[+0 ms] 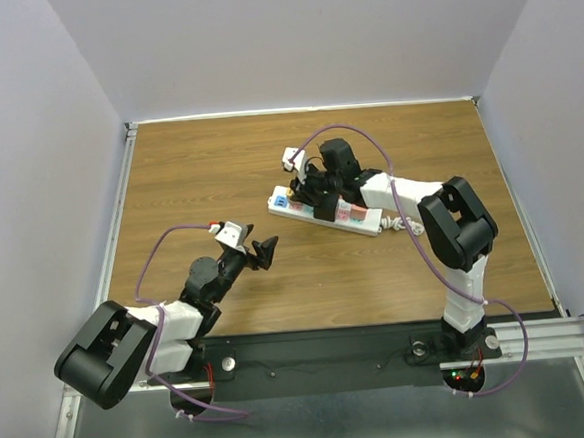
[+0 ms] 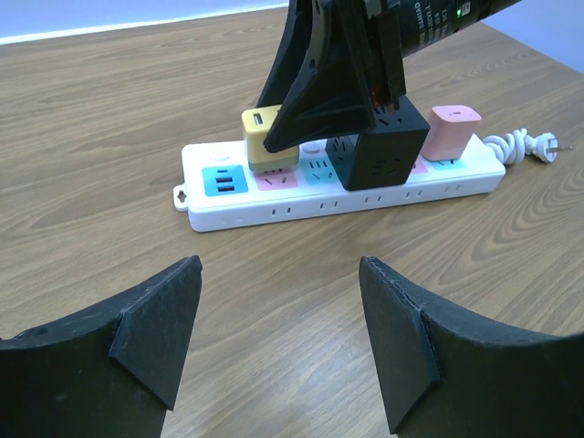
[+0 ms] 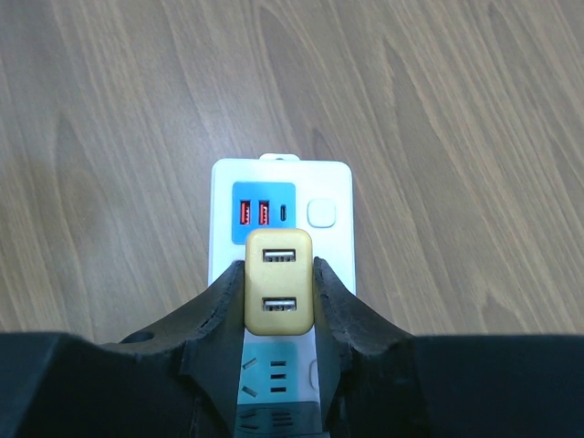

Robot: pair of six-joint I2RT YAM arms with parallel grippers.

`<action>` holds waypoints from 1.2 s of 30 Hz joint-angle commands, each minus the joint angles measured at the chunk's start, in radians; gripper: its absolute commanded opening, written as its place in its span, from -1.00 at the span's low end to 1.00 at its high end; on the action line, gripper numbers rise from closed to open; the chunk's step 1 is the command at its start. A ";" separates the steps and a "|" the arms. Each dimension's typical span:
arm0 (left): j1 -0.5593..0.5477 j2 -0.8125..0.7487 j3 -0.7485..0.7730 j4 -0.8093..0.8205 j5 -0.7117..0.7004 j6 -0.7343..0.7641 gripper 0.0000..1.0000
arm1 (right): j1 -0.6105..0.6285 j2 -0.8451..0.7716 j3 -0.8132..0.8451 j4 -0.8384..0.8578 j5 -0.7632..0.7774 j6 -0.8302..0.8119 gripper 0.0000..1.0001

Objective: Insert the plug

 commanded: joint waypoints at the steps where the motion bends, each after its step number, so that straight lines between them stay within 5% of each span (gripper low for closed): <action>1: 0.002 -0.035 0.013 0.188 0.012 0.000 0.61 | -0.008 -0.007 -0.059 -0.098 0.136 0.017 -0.99; 20: 0.002 -0.049 0.007 0.185 0.014 -0.003 0.61 | 0.032 0.024 -0.097 -0.154 0.327 0.114 -0.99; 36: 0.002 -0.071 0.002 0.176 0.027 -0.007 0.61 | 0.040 -0.011 -0.167 -0.122 0.249 0.217 -0.99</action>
